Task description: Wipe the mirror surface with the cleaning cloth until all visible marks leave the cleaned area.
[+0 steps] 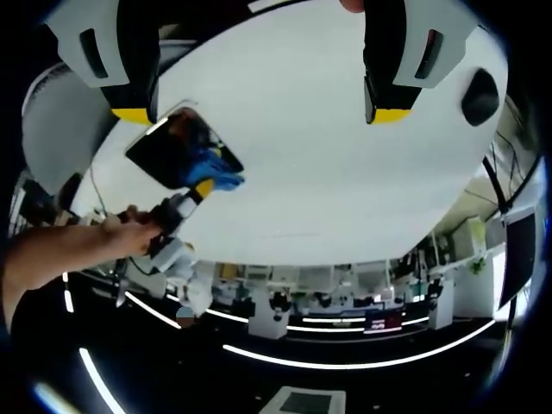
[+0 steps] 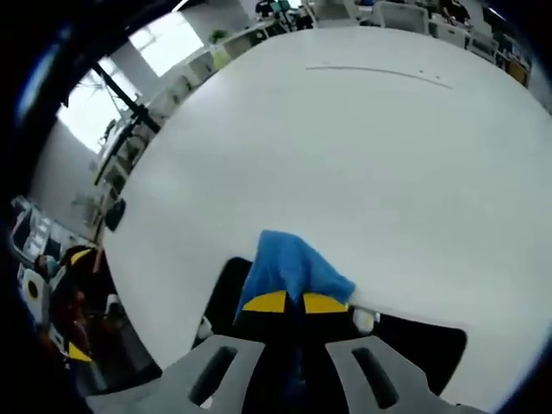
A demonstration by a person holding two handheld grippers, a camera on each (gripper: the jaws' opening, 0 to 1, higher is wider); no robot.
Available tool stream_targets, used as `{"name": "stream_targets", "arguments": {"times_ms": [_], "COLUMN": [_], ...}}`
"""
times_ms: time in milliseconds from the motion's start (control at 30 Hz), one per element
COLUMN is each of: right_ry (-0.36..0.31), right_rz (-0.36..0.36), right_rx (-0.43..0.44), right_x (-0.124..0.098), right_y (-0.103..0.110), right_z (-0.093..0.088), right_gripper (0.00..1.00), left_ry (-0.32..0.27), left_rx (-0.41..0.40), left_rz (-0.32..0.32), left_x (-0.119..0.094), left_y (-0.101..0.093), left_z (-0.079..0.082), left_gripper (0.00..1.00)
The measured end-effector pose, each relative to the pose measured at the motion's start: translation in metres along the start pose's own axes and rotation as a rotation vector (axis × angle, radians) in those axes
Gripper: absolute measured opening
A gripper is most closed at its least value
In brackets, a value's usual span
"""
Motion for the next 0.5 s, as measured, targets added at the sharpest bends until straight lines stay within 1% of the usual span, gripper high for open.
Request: {"name": "stream_targets", "arguments": {"times_ms": [100,200,333,400,500], "right_ry": [0.005,0.010,0.013,0.014,0.017], "right_rz": [-0.004,-0.010,-0.009,-0.009,-0.009], "right_rx": [0.006,-0.008,-0.010,-0.007,-0.009], "right_x": [-0.002,-0.006,-0.007,-0.008,-0.008], "right_y": [0.003,0.006,0.006,0.006,0.007], "right_z": [-0.004,-0.011,-0.016,-0.019,-0.024], "right_gripper": [0.00,0.00,0.00,0.00,0.00], "left_ry": [-0.004,0.004,-0.012,-0.022,-0.010], "left_rx": [0.007,0.031,0.020,0.014,0.028], "left_rz": [0.000,0.001,-0.001,-0.011,-0.015], "left_x": [-0.001,0.000,0.002,0.002,0.003], "left_y": [0.000,0.001,0.001,0.000,0.000], "left_z": [0.002,0.000,0.002,0.003,0.002], "left_gripper": [1.00,1.00,1.00,1.00,1.00]}}
Point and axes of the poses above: the point that each gripper's makers call its tool centre point, and the gripper's own axes: x roughly forward along the fingers, y roughly to its left, z roughly out of its top, the point moved 10 cm from there along -x, roughly backward along the fingers, and after that the axes turned 9 degrees about x, right-handed, at the moved point
